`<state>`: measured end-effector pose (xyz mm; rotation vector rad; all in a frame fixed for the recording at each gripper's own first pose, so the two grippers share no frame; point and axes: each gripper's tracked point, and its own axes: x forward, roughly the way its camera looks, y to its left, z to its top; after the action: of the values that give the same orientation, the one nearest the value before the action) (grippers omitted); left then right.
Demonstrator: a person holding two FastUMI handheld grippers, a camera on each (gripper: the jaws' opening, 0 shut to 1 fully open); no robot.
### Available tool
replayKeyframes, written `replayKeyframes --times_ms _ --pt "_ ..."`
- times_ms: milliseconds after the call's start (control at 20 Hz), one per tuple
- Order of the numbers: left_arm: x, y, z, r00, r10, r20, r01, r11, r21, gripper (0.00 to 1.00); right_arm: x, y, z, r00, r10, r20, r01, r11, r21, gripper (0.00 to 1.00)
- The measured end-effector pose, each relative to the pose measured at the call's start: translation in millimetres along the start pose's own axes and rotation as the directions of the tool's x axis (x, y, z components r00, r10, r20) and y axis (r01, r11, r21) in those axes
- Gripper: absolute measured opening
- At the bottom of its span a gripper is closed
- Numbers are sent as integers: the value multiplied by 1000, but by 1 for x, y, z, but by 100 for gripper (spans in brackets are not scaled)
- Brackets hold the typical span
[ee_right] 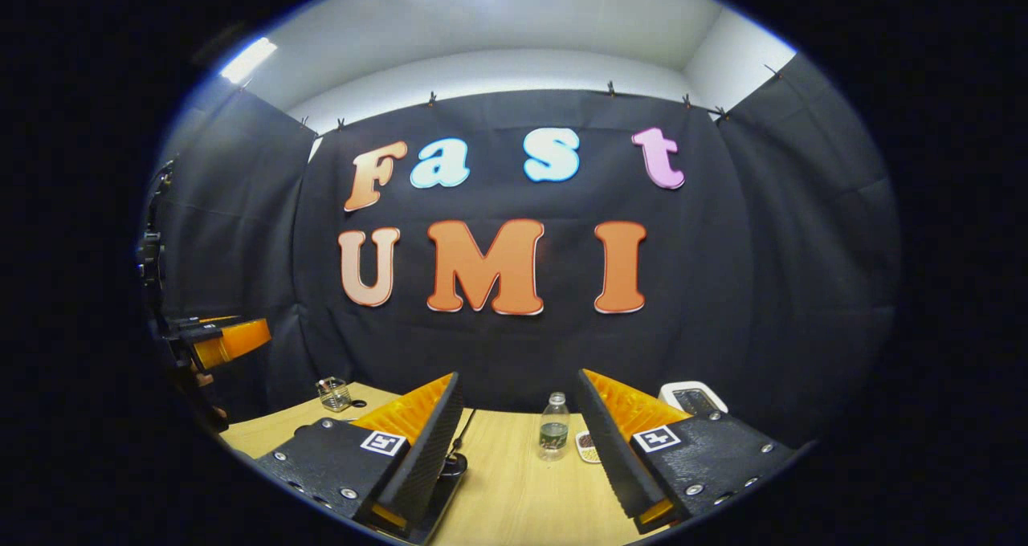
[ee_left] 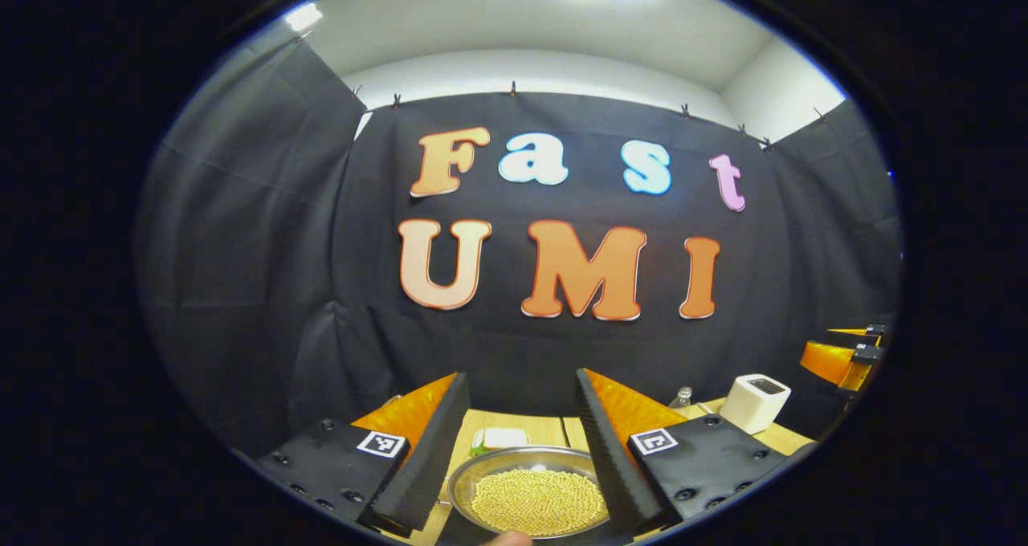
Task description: First push the handle of the pot to place it horizontally, then grasp the pot with both hands and set it on the induction cooktop.
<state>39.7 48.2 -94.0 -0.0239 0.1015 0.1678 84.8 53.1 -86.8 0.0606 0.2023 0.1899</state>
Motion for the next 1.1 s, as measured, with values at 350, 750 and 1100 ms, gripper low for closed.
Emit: replayKeyframes --times_ms 350,750,1100 --pt "-26 -34 56 988 -57 144 62 998 -30 95 -51 -48 64 987 -52 153 63 996 -68 96" --pt "-50 -31 90 966 23 256 -28 999 19 96 -71 -78 83 982 -82 173 89 996 -32 92" --pt "-55 -36 91 971 26 238 -22 1000 -18 96 -79 -96 94 973 -105 207 116 993 -38 92"
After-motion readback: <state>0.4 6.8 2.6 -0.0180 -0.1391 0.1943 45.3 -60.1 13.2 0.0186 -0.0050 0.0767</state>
